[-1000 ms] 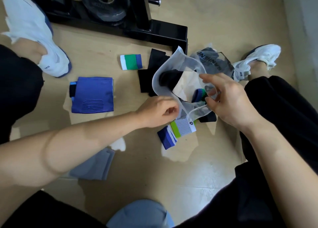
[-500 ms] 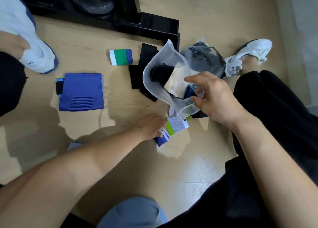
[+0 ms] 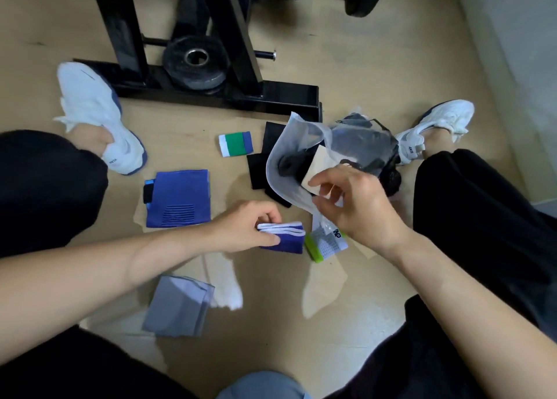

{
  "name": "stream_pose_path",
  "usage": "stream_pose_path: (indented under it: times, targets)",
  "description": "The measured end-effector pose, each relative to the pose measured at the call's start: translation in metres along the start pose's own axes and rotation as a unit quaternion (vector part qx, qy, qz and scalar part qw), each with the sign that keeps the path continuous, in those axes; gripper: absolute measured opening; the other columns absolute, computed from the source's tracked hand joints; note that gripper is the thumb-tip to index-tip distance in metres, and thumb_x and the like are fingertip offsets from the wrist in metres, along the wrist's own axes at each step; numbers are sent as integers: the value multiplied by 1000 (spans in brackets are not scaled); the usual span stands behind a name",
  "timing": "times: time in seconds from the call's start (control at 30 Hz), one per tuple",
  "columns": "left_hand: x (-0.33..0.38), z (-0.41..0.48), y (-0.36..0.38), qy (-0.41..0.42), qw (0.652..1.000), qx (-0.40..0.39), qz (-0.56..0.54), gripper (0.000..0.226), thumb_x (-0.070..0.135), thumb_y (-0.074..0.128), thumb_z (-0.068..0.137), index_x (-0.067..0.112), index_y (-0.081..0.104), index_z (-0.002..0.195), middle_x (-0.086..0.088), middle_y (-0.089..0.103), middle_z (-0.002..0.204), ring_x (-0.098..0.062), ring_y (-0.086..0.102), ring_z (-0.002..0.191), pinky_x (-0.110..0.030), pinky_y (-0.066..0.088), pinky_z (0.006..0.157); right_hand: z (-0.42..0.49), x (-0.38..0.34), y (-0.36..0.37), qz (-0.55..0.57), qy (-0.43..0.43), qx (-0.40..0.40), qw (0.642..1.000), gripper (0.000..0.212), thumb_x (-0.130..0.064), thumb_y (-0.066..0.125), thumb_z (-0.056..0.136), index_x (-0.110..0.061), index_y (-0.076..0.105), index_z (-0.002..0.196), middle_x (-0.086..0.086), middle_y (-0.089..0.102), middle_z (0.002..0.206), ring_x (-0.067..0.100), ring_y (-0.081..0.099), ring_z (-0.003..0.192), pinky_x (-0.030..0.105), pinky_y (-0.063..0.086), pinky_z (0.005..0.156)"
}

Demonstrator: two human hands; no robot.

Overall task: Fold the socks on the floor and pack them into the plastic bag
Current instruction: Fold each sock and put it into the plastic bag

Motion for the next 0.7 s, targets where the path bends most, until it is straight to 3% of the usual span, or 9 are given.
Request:
stream_pose_path:
  times: [0.07,0.17,0.23,0.3,0.4,0.57,0.7]
  targets:
    - [16,-20,-17,-2,999,11,-32,21,22,83,78,27,69,92,6,75,85,-16,71,80,-35,57,77,-9,-8,12,44,16,-68,997,30,-19,78,83,-19,69,111,-6,63,95,12,61,68,29,52,68]
    - [39,-45,-36,7,996,33,-78,15,18,83,80,23,75,92,2,76,86,-17,72,82,-25,56,76,-20,-17,25,63,49,-150,985,41,-33,75,87,-20,64,125,-6,63,114,11,65,73,24,52,70]
    - [49,-55,-44,22,996,53,-72,9,12,80,83,19,78,87,2,77,83,-14,71,80,-20,55,76,-23,-22,28,68,63,-167,982,40,-35,74,88,-22,64,125,-7,64,114,9,64,73,17,49,68]
    - [52,-60,-45,28,995,75,-65,10,8,77,85,18,78,83,3,77,82,-15,72,80,-23,57,78,-26,-25,32,101,83,-169,977,36,-33,74,87,-24,65,121,-8,65,110,7,62,72,13,47,65]
    - [45,-59,-40,15,993,89,-78,11,10,76,87,20,79,84,4,77,82,-13,72,80,-24,56,76,-30,-26,48,145,119,-179,966,36,-31,77,85,-27,66,119,-8,65,110,6,63,76,16,51,70]
    - [6,-45,-30,-41,996,61,-43,6,19,77,86,25,78,89,9,76,86,-3,69,83,-14,50,74,-32,-10,74,105,151,-214,959,32,-28,75,86,-29,66,117,-7,64,105,8,64,81,29,57,76]
    - [-48,-39,-23,-106,994,3,40,9,26,79,84,32,75,90,16,74,87,1,69,86,-21,55,81,-32,0,94,46,144,-260,954,28,-29,74,85,-29,67,112,-11,64,97,10,60,78,28,53,80]
Point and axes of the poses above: each hand's wrist, its own z-axis towards the middle knuckle, its own y-axis out of the palm, x = y × z, the point moved 3 cm from there along z, towards the middle knuckle
